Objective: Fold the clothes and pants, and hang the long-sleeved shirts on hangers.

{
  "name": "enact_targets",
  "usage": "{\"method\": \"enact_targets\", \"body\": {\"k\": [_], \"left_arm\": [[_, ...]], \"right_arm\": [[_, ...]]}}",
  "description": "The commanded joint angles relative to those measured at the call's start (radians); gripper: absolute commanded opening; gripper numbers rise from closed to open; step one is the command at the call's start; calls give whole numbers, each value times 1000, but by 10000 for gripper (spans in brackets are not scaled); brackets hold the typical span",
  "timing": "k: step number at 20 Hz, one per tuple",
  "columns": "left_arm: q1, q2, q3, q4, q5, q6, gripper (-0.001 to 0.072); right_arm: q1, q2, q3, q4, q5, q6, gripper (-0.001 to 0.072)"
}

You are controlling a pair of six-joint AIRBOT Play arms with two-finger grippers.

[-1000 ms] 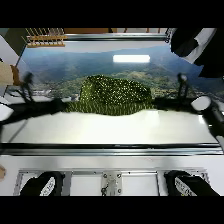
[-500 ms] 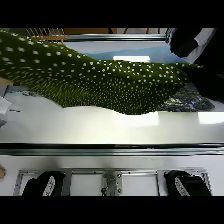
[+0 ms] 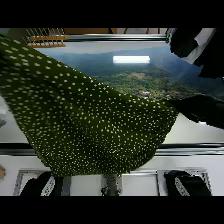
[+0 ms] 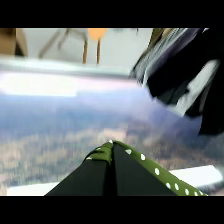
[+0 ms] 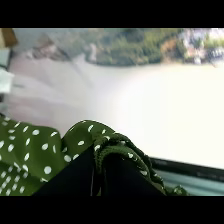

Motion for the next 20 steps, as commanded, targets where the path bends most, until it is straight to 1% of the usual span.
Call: {"method": "enact_targets", "body": {"k": [1, 2, 3, 5, 7, 9, 12, 14, 16, 18, 20], "left_arm": [[-43, -217, -157, -3, 53, 2, 3], [-73, -294, -176, -2, 113, 34, 3], [-101, -370, -177, -3, 163, 48, 3], [-147, -516, -122, -2, 224, 56, 3], [-180, -655, -10, -1, 225, 61, 3], [-190, -758, 100, -2, 213, 63, 3], [-174, -861, 238, -3, 146, 55, 3], [-153, -868, 264, -2, 73, 38, 3], [-136, -831, 230, -2, 24, 38, 3], [-134, -745, 112, 0, 20, 52, 3], [-137, -651, -51, 0, 38, 78, 3]], "right_arm": [[1, -208, -59, -67, -10, -74, 8], [1, -295, -58, -80, -52, -97, 8], [1, -372, -58, -89, -103, -105, 7], [1, -533, -42, -87, -220, -117, 8], [1, -657, 5, -60, -313, -174, 7], [1, -752, 82, -58, -351, -181, 7], [0, -814, 181, -129, -374, -183, 8], [0, -804, 199, -172, -370, -183, 8], [0, -778, 198, -225, -347, -182, 8], [2, -748, 193, -270, -279, -183, 7], [18, -713, 157, -345, -224, -183, 7]]}}
